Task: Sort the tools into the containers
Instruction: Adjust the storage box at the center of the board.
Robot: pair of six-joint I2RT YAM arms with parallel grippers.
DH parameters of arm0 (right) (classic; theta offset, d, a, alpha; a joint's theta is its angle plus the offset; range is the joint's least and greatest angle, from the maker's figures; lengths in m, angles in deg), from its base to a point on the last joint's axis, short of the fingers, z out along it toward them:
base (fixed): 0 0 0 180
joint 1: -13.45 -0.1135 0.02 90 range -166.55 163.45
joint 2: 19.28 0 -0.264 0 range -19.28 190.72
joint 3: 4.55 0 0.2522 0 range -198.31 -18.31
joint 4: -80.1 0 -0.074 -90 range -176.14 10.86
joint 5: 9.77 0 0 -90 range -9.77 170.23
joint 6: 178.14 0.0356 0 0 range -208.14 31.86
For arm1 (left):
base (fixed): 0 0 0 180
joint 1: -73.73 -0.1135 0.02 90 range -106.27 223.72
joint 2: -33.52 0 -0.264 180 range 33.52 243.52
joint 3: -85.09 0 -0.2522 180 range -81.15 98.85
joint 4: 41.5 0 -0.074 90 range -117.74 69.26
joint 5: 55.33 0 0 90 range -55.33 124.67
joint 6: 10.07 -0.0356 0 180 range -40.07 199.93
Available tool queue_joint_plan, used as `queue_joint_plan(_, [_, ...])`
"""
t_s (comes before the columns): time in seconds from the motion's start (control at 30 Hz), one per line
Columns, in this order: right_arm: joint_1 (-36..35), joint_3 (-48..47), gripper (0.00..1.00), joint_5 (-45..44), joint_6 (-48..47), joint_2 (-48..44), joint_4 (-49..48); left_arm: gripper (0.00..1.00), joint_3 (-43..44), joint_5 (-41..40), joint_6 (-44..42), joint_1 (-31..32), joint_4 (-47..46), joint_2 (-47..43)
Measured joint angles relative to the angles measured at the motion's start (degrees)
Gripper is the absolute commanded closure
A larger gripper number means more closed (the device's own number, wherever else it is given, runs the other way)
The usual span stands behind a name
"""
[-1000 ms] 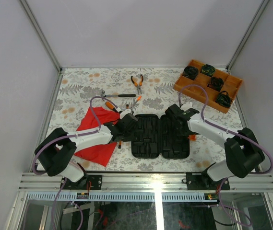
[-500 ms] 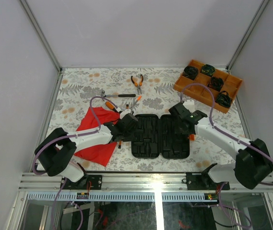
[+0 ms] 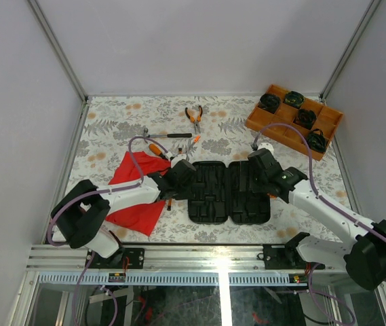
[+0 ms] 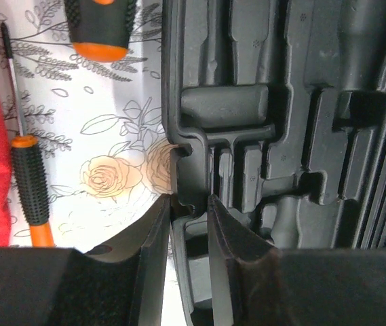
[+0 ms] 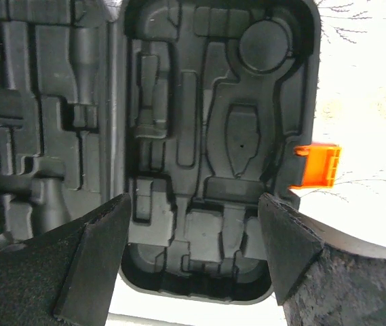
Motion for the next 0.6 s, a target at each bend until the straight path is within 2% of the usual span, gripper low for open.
queue_joint_plan(0.13, [0.0, 0.8, 0.16, 0.9, 0.2, -2.2, -0.7, 0.99, 1.2, 1.0, 0.0, 0.1, -0.5, 1.3])
queue_joint_plan(0.33, [0.0, 1.9, 0.13, 0.9, 0.7, -5.1, -1.2, 0.79, 1.8, 1.2, 0.0, 0.2, -0.3, 1.6])
queue_joint_plan(0.6, [0.0, 5.2, 0.1, 0.6, 0.8, -12.8, -3.0, 0.63, 3.1, 0.2, -0.3, 0.4, 4.3, -3.0])
